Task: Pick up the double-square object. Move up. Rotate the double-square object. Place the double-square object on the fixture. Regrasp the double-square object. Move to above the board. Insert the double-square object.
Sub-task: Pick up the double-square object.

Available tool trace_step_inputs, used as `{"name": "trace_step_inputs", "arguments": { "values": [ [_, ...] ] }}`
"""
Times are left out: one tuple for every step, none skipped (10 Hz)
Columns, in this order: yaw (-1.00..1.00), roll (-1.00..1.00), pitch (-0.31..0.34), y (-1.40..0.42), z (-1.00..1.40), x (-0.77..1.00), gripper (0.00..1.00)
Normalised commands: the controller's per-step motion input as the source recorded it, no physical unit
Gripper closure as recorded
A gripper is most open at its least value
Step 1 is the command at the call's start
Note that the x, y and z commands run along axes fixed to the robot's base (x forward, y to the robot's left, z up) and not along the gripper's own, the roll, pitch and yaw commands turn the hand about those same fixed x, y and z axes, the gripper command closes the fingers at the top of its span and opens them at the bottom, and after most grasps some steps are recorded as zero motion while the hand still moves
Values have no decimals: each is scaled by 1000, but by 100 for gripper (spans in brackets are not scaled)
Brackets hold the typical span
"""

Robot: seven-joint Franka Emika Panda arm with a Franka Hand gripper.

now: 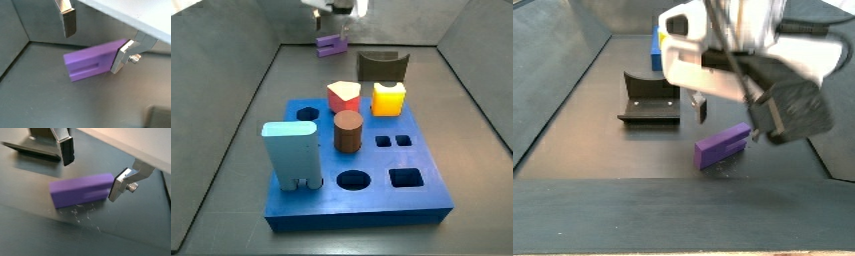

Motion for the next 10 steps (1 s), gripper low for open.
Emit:
{"name": "trace_step_inputs", "arguments": {
  "values": [
    [-569,-261,-57,-9,-497,-266,0],
    [-486,-186,-37,-34,-403,-129,0],
    [-474,-206,-49,-57,-374,-117,0],
    [-383,-211,-54,-54,-346,-94,0],
    [-183,-117,0,0,-71,3,0],
    [0,30,-20,-11,0,-20,0],
    [0,0,0,0,0,0,0],
    [0,0,0,0,0,0,100],
    [0,0,0,0,0,0,100],
    [0,0,0,0,0,0,100]
  ]
}}
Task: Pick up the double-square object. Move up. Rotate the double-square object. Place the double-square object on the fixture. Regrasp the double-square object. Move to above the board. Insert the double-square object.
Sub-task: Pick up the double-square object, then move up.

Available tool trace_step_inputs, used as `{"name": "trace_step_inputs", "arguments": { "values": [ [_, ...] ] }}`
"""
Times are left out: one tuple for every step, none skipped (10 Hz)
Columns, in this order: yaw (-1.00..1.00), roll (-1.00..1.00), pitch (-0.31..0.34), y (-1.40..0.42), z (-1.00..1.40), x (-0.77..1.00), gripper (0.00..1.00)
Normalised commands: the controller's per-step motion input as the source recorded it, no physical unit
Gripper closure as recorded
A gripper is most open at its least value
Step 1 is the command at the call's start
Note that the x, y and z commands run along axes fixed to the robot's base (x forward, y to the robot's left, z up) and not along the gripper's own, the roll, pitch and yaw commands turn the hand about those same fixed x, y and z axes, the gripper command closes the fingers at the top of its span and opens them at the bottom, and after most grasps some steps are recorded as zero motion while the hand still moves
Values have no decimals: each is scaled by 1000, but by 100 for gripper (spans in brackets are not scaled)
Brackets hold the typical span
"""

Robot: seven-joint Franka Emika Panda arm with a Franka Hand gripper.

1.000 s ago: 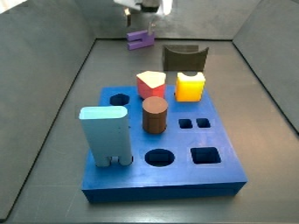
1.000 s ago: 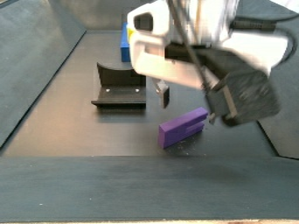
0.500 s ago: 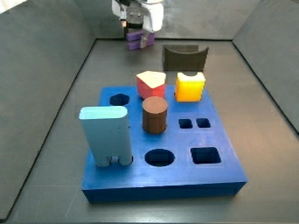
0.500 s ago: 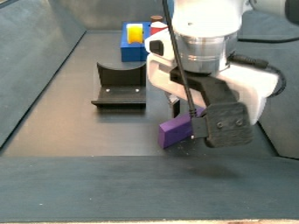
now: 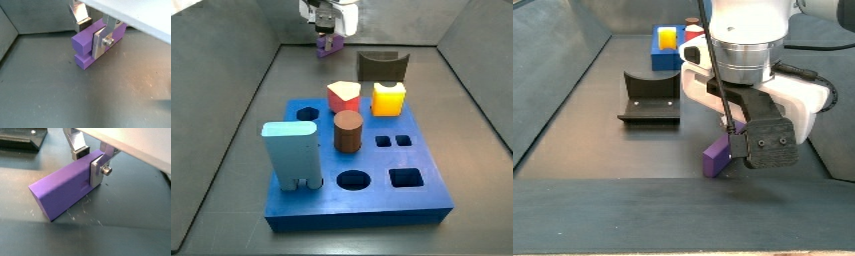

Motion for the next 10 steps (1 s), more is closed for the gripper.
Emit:
{"name": "trace_step_inputs", "arguments": {
  "values": [
    [0,0,0,0,0,0,100],
    [0,0,0,0,0,0,100],
    [0,0,0,0,0,0,100],
    [0,0,0,0,0,0,100],
    [0,0,0,0,0,0,100],
    [0,0,0,0,0,0,100],
    [0,0,0,0,0,0,100],
    [0,0,0,0,0,0,100],
    [0,0,0,0,770,0,100],
    [-20,-14,49,-1,744,11,100]
  ]
}}
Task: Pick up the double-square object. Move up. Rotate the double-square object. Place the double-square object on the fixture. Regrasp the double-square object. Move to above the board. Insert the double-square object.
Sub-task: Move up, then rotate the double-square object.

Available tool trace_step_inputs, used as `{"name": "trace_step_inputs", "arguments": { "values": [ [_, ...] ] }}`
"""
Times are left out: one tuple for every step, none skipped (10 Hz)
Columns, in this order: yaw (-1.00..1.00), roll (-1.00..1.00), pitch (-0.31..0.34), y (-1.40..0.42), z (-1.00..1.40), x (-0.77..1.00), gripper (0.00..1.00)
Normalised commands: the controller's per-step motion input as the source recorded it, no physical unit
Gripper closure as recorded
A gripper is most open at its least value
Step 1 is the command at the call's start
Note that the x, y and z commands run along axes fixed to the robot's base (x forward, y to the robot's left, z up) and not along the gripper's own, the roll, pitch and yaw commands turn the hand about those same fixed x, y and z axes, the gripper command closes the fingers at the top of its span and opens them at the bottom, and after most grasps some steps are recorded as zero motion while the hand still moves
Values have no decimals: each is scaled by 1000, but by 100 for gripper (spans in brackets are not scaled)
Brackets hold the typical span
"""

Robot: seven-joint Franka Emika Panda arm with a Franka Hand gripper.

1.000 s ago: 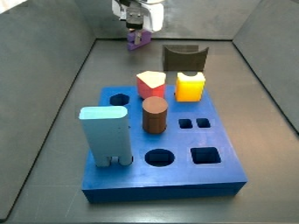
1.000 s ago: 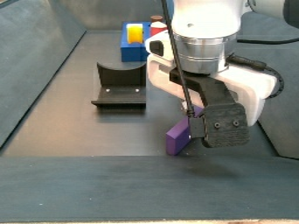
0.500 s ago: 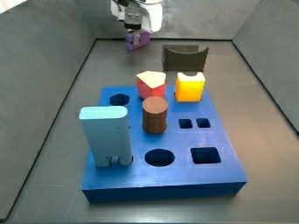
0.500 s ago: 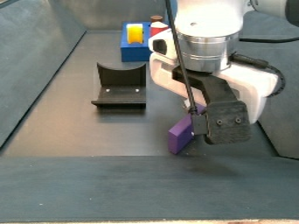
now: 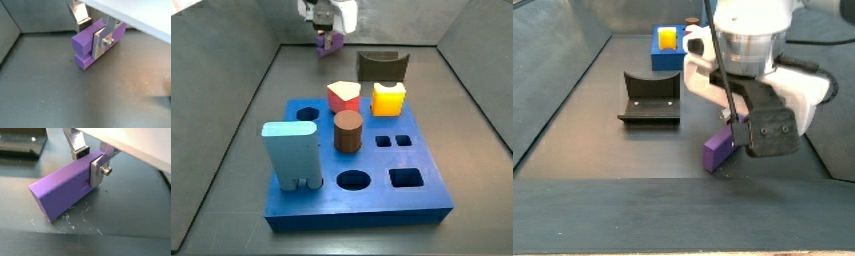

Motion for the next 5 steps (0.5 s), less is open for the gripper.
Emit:
{"name": "trace_step_inputs", "arguments": {
  "values": [
    [-21,-16,69,-1,674,-2,100],
    [-22,-9,83,6,501,-3,100],
    [-22,0,79,8,360,-8,100],
    [0,0,0,-1000,0,-472,100],
    [12,22,-43,-961,-113,-433,100]
  ]
}}
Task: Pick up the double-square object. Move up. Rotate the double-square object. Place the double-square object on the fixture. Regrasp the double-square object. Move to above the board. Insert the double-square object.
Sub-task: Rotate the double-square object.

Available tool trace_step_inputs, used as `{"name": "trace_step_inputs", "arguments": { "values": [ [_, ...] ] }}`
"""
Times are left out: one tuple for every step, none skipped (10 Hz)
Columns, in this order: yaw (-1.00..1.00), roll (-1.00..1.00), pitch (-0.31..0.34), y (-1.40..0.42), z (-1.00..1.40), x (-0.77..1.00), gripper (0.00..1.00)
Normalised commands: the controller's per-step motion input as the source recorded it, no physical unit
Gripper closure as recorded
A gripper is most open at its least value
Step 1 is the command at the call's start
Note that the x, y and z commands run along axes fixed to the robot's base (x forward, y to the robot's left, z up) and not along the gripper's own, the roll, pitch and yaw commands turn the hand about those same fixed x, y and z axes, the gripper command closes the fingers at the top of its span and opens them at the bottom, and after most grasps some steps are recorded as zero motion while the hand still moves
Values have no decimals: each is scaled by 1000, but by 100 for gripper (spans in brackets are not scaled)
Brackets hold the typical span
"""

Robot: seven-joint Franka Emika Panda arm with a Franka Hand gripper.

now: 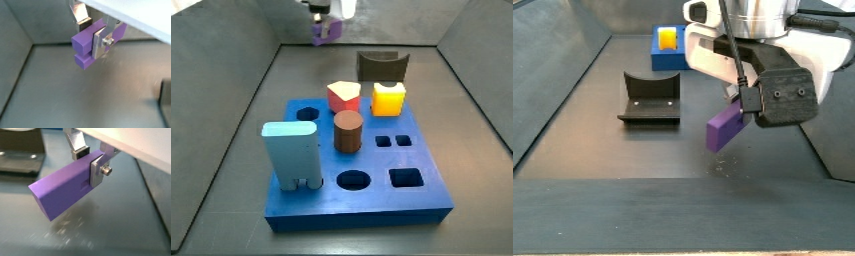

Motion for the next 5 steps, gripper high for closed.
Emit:
{"name": "trace_step_inputs", "arguments": {
  "values": [
    [19,59,-101,-735,-65,-287,100],
    [17,74,-115,-611,-56,-202,100],
    [14,86,-89,-355,-41,-97,100],
    [11,91,-74,-222,-27,-69,100],
    [-1000,0,0,0,0,0,100]
  ]
}}
